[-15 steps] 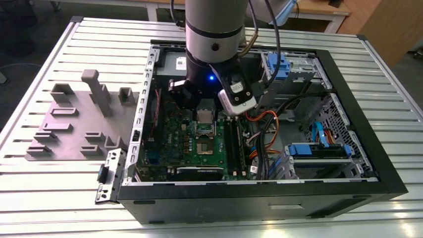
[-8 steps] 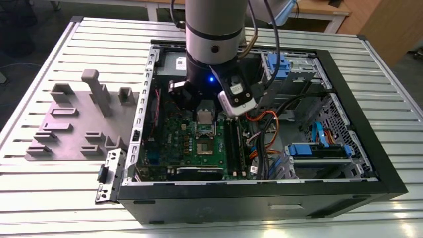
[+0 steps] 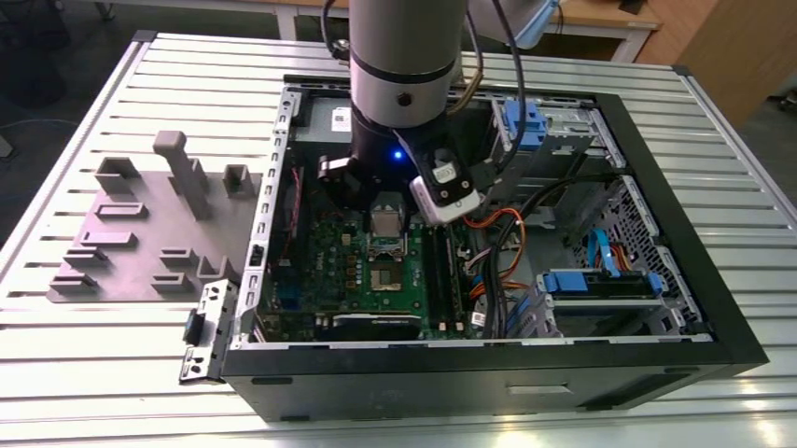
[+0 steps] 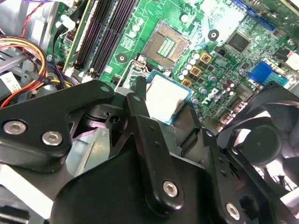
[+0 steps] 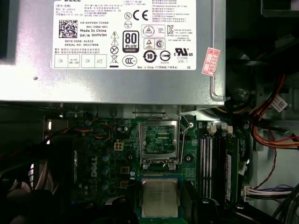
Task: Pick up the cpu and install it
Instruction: 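Place the cpu into insertion slot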
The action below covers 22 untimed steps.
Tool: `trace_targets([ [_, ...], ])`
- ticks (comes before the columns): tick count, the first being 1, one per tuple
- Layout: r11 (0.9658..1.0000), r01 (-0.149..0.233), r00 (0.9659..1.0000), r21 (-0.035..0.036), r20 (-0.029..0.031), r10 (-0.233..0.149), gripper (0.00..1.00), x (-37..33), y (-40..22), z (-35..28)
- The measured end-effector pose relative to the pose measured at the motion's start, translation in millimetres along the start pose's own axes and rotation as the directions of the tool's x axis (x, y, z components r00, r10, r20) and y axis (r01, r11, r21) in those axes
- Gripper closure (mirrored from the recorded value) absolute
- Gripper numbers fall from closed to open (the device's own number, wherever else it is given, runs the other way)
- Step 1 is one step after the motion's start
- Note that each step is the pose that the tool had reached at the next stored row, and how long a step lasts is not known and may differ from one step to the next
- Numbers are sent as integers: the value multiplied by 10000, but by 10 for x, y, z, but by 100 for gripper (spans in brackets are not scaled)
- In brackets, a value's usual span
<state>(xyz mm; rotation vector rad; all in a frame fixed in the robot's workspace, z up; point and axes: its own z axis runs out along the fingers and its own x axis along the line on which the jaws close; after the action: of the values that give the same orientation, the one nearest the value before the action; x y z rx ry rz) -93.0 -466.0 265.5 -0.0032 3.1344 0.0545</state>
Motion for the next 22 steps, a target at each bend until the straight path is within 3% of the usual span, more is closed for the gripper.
trace_targets([
  [10,10000,-20,10000,0,1,20,53,-31,-16,161],
  [22,10000,-28,10000,0,2,28,53,-34,-18,202],
])
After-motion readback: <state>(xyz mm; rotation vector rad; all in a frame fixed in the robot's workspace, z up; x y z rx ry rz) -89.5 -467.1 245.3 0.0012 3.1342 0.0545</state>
